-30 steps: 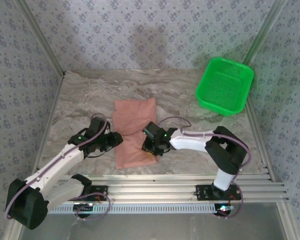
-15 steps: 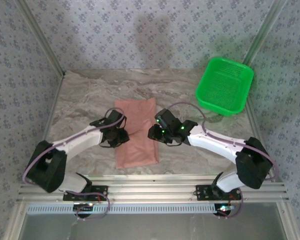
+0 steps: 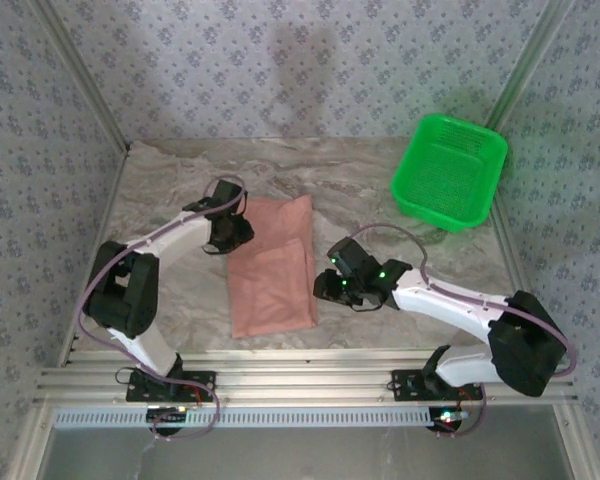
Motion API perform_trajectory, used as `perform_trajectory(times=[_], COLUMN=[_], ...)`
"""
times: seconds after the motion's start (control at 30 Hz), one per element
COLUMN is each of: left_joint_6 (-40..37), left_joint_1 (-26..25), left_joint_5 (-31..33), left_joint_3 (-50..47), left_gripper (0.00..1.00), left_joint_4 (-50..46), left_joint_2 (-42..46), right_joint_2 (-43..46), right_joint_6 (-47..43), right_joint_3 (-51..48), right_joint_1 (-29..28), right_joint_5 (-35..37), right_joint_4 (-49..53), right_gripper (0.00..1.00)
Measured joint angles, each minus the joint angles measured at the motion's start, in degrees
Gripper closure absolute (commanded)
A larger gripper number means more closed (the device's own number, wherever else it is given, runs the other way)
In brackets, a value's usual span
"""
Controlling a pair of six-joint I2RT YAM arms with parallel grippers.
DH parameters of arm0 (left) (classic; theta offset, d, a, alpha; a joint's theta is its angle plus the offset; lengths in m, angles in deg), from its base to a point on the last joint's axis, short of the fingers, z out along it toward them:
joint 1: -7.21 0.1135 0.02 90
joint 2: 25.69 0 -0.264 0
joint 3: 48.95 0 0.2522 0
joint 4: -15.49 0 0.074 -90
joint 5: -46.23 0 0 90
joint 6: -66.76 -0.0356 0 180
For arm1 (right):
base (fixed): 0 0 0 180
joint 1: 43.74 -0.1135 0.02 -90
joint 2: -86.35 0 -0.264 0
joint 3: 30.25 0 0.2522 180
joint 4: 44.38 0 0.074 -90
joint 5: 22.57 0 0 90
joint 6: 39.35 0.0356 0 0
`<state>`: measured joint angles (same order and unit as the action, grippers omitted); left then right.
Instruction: Fold and stack the t-shirts
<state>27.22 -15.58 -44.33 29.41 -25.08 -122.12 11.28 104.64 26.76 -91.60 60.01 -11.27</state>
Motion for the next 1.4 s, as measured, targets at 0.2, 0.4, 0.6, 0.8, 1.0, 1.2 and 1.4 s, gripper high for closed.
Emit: perform_trajectory(times=[0.2,0.4,0.6,0.8,1.0,1.2,1.4], left_joint_6=[0.2,3.08,8.66,15.06,18.47,21.18,21.86], left_joint_1=[0.66,-0.48,-5.6,-11.43,-15.21,-15.58,-15.61], left_joint_5=[-2.38,-8.59,-12.59,-14.49,-15.54,-15.52,-15.02], left_joint_3=[-2.25,-16.31,-28.22,-37.9,-40.72,-43.89,-44.52], left_gripper=[0.37,0.3,0.31,0.33,0.4,0.49,0.64], left_joint_4=[0.07,-5.01,-14.01,-14.69,-9.11,-3.82,-3.13], left_joint_2=[8.39,32.46,46.4,49.88,45.77,45.09,43.1], right_joint_2=[0.09,-3.08,-10.25,-13.18,-14.23,-14.99,-15.85], right_joint_6=[1.77,1.84,1.86,1.9,1.88,1.88,1.86], right_joint_3=[-2.43,-3.3,-2.62,-1.42,-0.22,0.52,1.29], right_joint_1=[0.11,-0.9,-3.28,-4.07,-4.11,-4.11,-4.11], right_joint_5=[-2.4,-8.76,-13.73,-14.95,-14.97,-14.99,-14.97], right_joint_4=[0.35,-2.51,-5.92,-6.29,-5.2,-4.39,-3.63], right_gripper=[0.45,0.39,0.39,0.41,0.43,0.46,0.54])
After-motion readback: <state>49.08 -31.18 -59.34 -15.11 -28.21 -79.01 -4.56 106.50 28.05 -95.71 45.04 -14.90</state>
